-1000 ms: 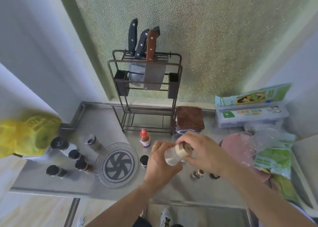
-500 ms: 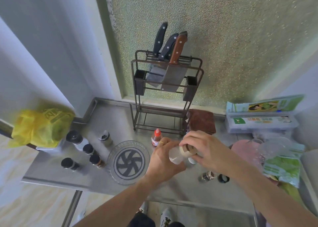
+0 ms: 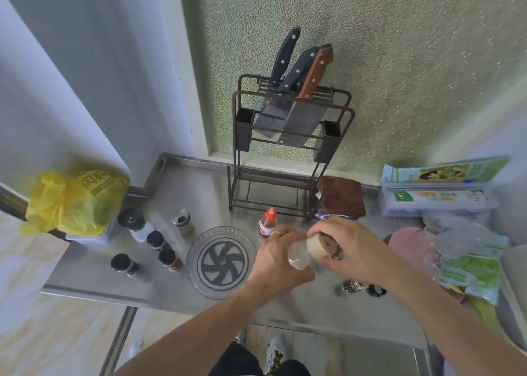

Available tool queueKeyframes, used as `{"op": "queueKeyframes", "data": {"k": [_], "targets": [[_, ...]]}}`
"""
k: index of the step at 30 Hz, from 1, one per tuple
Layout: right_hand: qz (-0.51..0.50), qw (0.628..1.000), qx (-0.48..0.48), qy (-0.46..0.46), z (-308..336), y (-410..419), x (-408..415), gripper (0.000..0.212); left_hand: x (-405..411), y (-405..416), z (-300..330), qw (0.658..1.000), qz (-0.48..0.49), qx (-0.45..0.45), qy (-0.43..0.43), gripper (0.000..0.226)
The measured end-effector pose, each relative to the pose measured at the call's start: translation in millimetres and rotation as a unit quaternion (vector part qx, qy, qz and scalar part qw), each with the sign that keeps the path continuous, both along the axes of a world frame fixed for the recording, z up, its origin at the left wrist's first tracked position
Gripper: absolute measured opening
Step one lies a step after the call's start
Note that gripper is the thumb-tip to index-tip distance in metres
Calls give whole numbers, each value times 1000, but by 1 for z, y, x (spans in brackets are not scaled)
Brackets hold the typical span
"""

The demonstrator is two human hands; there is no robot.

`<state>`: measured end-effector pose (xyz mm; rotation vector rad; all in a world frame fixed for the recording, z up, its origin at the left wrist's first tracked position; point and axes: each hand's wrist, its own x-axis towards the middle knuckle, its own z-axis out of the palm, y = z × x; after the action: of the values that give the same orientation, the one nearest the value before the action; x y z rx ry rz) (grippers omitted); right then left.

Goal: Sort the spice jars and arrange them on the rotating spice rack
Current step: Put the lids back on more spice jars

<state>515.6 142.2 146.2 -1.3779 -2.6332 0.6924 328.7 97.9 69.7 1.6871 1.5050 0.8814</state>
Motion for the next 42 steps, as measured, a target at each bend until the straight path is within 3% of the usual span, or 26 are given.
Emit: {"op": "queueKeyframes", "data": {"k": [6, 12, 16, 19, 23, 25, 30, 35, 38, 42], "targets": [[-66, 998, 9, 17, 0, -6, -9, 42, -13, 1, 2, 1000, -27, -8, 1, 60], [-83, 989, -88, 88, 17, -4, -7, 45, -30, 7, 1, 973, -48, -148, -171, 52], [-94, 980, -124, 128, 28, 3, -3, 50, -32, 12, 8, 893, -65, -262, -359, 42], [-79, 981, -114, 137, 35, 10, -4, 53, -23, 16, 6, 800, -56, -336, -494, 64], [-48, 984, -82, 149, 37, 13, -8, 55, -16, 22, 15, 720, -42, -382, -578, 51], [-44, 983, -76, 160, 39, 14, -7, 54, -14, 24, 20, 723, -57, -381, -574, 40], [-60, 984, -63, 157, 42, 13, -7, 54, -15, 29, 21, 703, -67, -403, -582, 41], [-148, 980, -51, 124, 40, 15, -9, 33, -14, 30, 13, 671, -97, -391, -622, 42], [-176, 978, -48, 101, 44, 16, -10, 42, -14, 30, 11, 675, -100, -382, -624, 61], [-123, 988, -64, 66, 57, 18, -9, 39, -17, 33, 13, 686, -125, -377, -609, 53]]}}
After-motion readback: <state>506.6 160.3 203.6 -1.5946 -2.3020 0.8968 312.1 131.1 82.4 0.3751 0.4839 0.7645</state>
